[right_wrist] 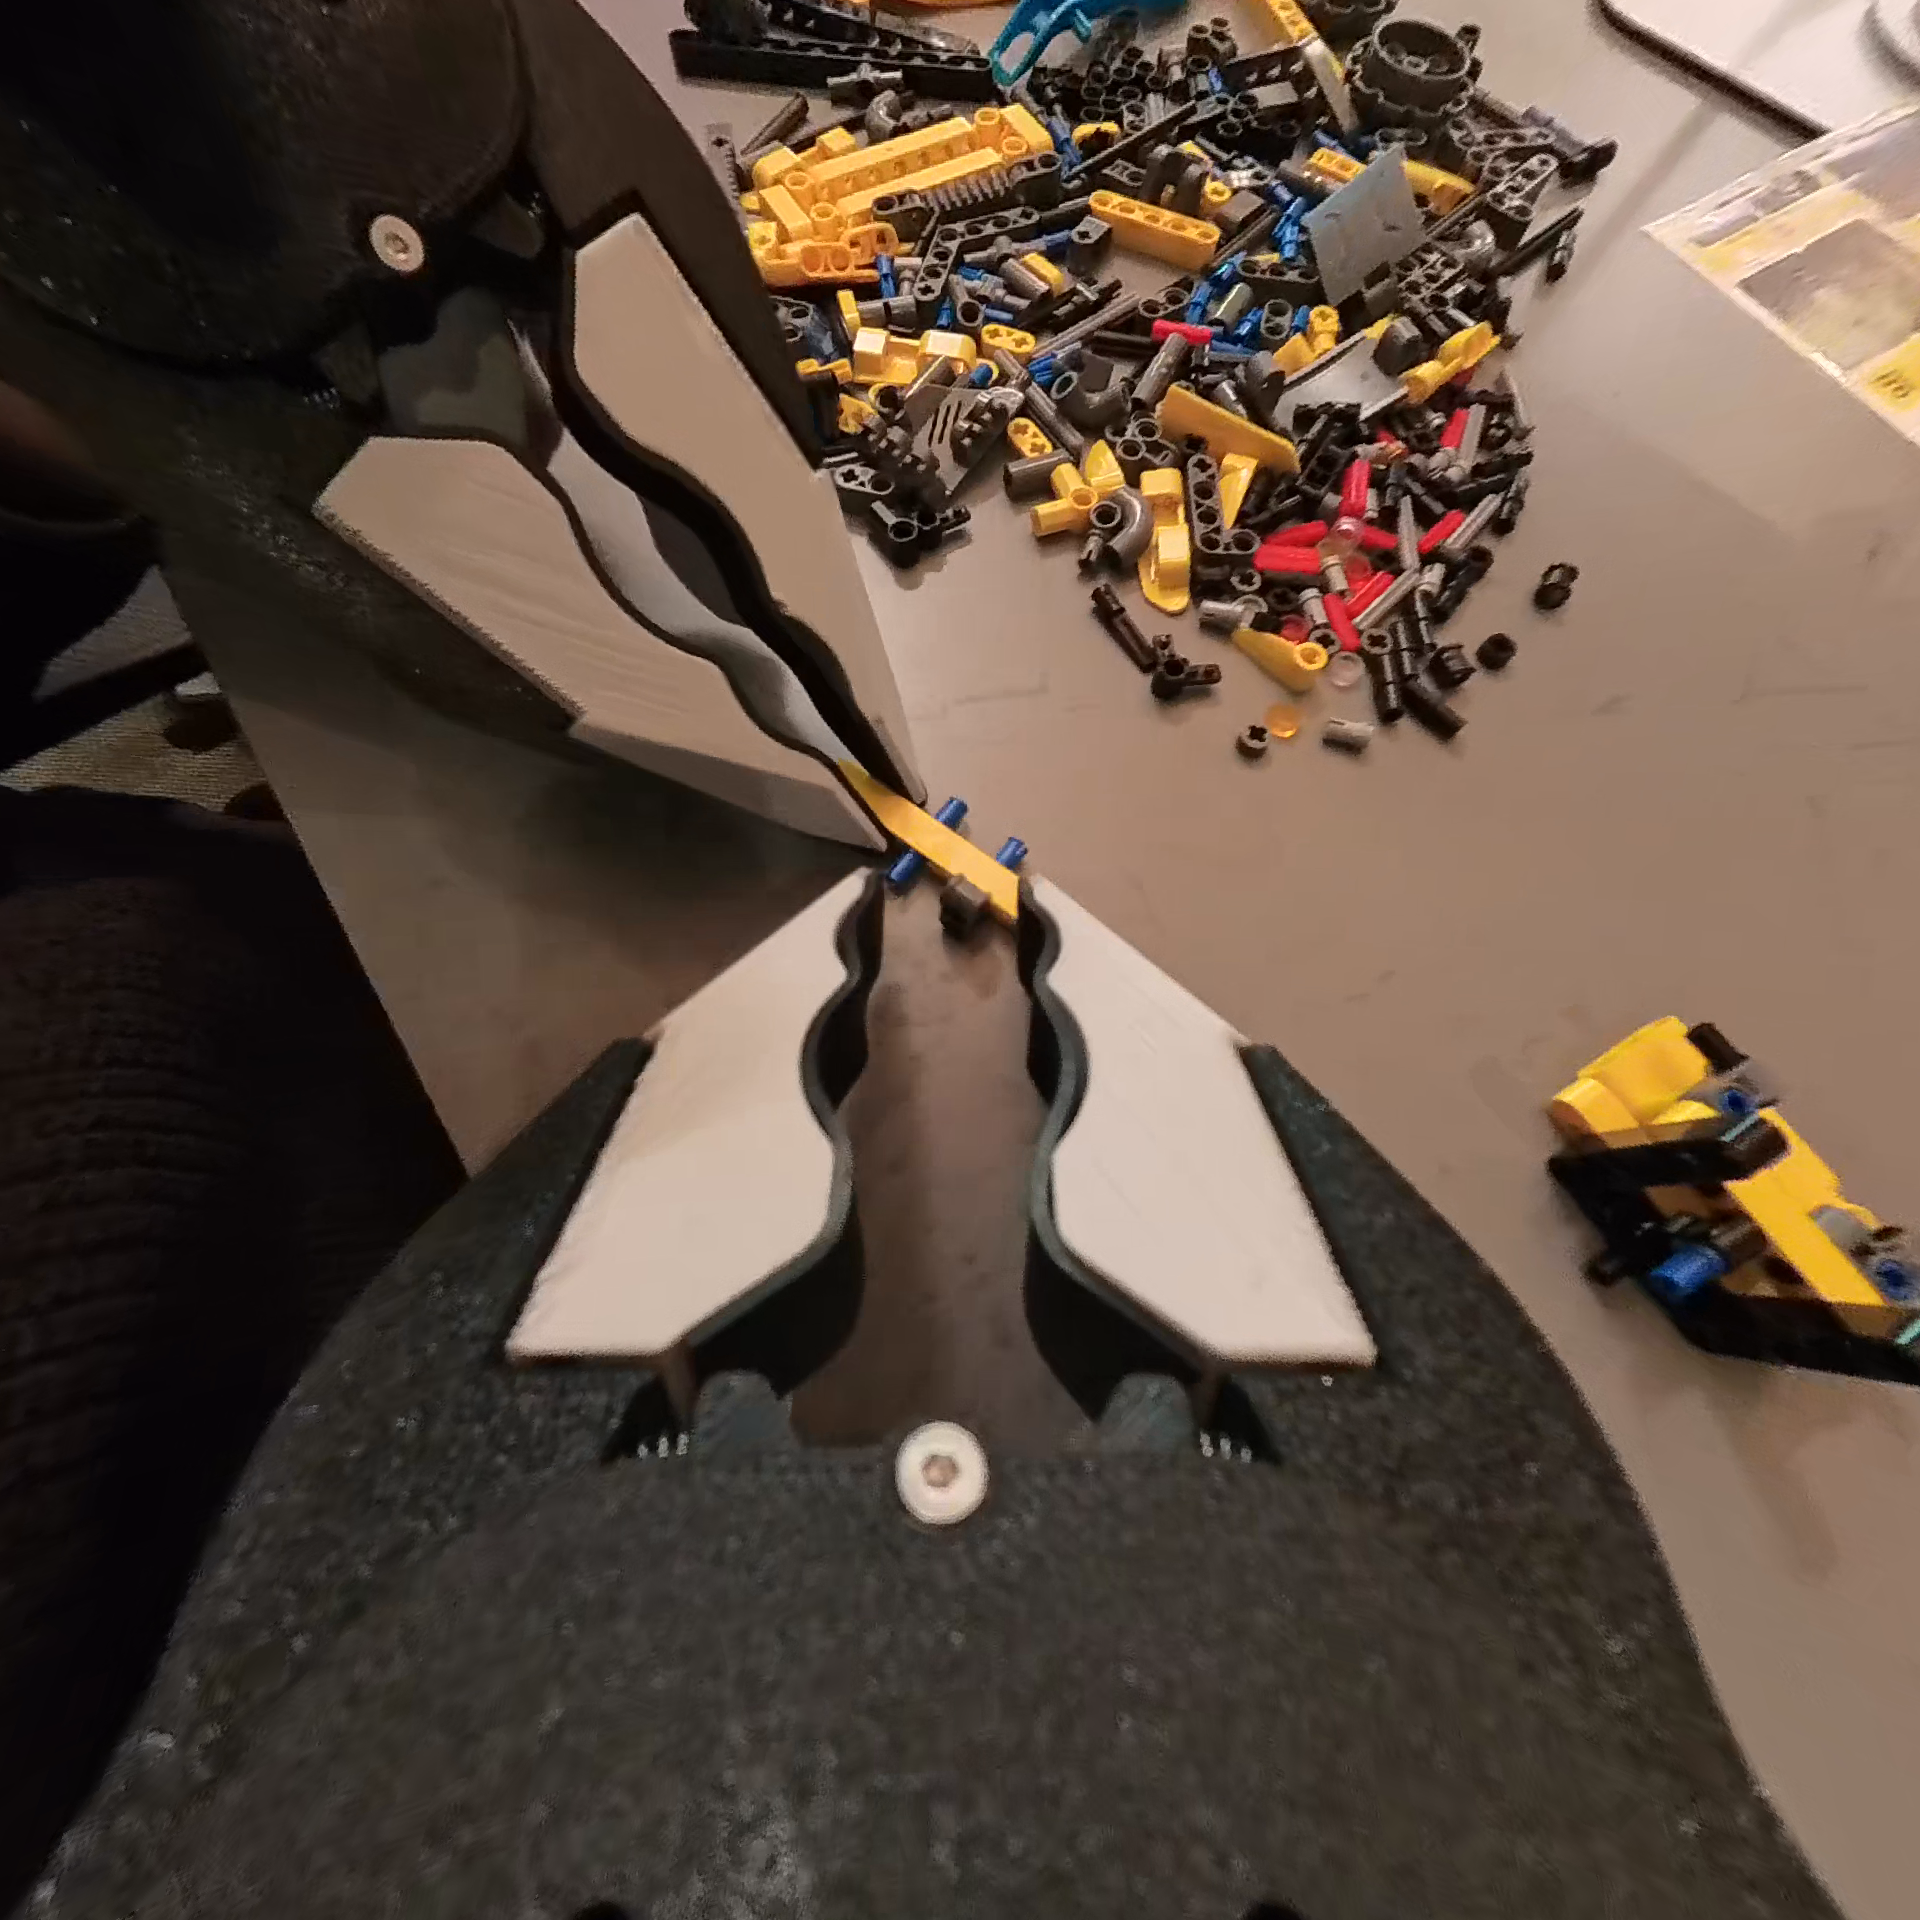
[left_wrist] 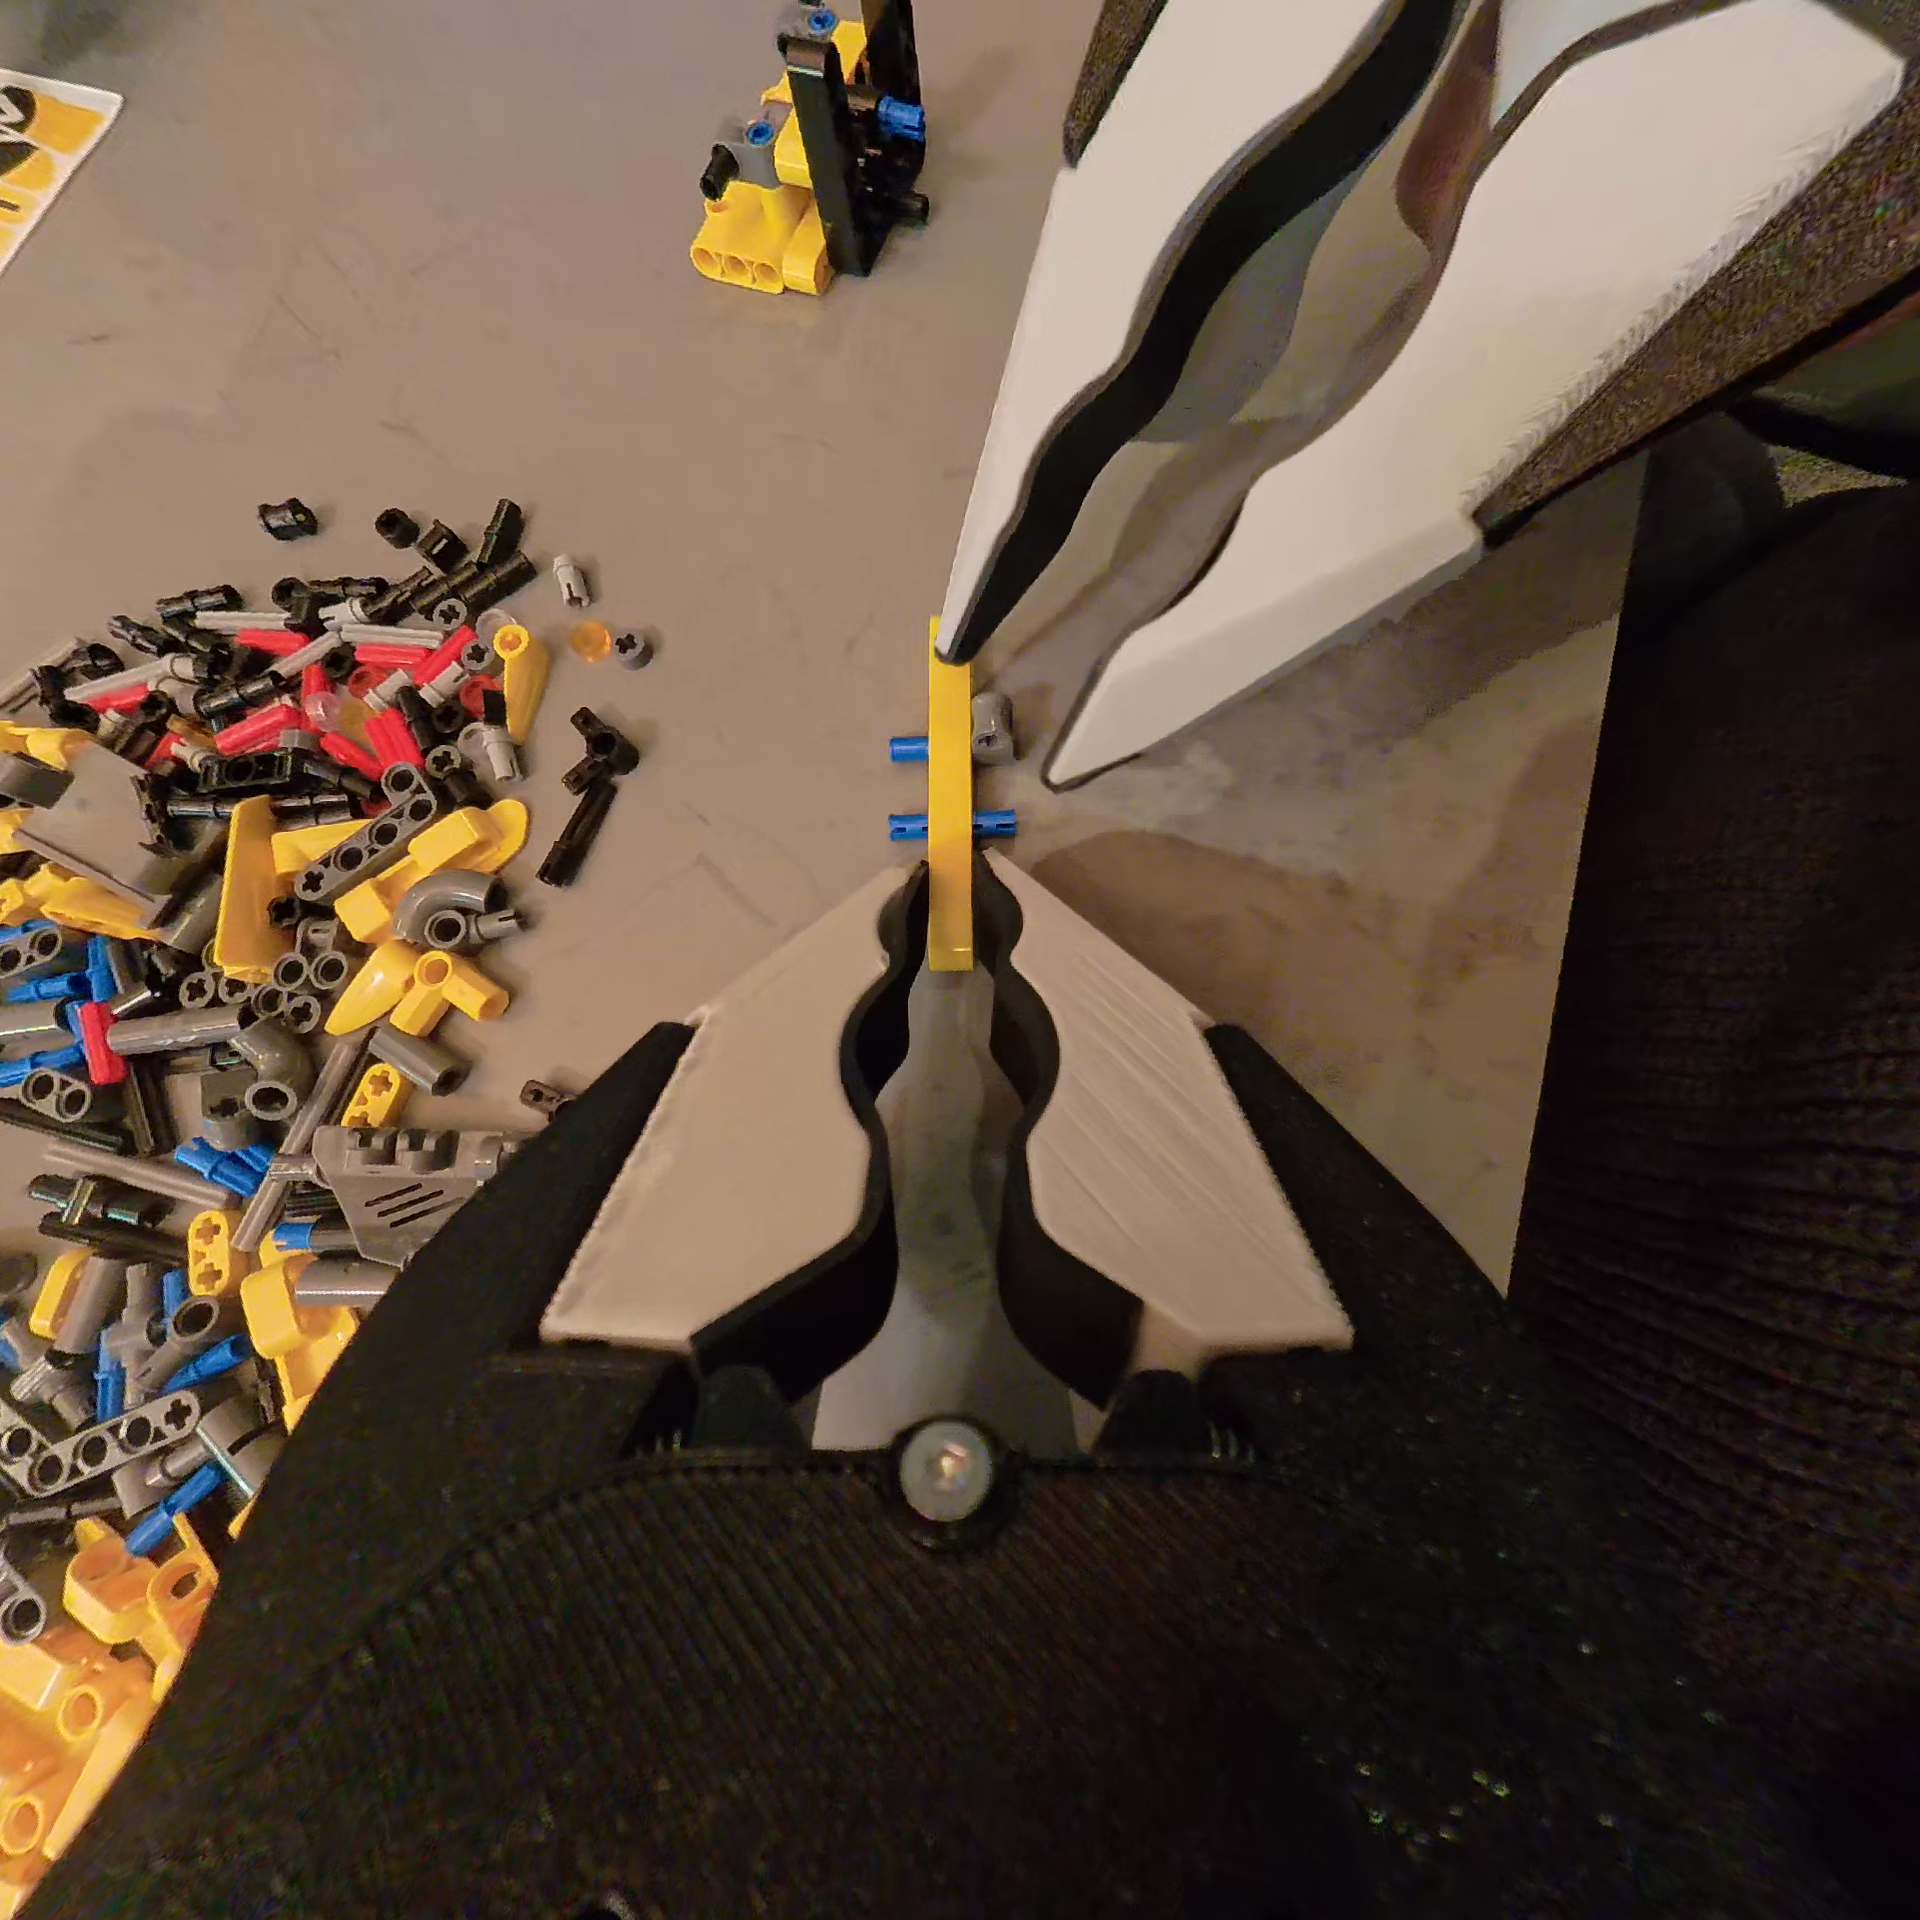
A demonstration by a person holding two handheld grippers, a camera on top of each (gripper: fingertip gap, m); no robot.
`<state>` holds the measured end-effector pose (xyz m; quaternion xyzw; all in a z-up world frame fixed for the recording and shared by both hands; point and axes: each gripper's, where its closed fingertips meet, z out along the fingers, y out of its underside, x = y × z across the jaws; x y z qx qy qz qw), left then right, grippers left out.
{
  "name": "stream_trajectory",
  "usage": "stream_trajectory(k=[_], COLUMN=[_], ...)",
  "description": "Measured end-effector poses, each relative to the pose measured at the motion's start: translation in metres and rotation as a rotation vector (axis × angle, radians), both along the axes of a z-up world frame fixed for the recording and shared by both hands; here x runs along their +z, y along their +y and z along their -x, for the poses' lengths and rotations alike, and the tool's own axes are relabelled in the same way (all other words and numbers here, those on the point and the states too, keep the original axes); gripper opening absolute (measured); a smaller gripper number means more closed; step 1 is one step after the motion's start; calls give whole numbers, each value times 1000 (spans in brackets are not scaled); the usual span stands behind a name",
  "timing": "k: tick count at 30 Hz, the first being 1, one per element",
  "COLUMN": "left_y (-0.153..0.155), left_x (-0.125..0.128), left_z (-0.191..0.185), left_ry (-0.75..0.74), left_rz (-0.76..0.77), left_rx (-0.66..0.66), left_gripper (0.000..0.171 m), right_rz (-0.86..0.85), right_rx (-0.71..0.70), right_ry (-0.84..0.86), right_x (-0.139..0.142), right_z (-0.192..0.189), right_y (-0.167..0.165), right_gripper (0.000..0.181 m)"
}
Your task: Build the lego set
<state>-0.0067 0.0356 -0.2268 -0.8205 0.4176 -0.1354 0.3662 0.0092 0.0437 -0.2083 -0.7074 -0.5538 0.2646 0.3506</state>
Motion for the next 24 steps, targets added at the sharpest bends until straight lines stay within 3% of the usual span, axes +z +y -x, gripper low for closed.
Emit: stream_trajectory(k=[7, 12, 16, 20, 24], left_y=[0, -6, -16, -13, 1], left_x=[0, 3, 15, 26, 27], left_z=[0, -5, 1, 26, 82], left_ry=[-16, -82, -153, -194, -148], left_rz=[18, 87, 133, 119, 71], left_rx=[19, 10, -11, 39, 230], left_gripper=[7, 31, 25, 18, 12], right_rz=[-3, -6, -12, 5, 25], right_rx=[2, 12, 19, 6, -3], right_ry=[-33, -24, 28, 70, 95], right_x=[-5, -4, 4, 10, 13], right_z=[1, 1, 1, -1, -1], right_y=[1, 2, 1, 3, 5], right_gripper=[23, 22, 21, 24, 25])
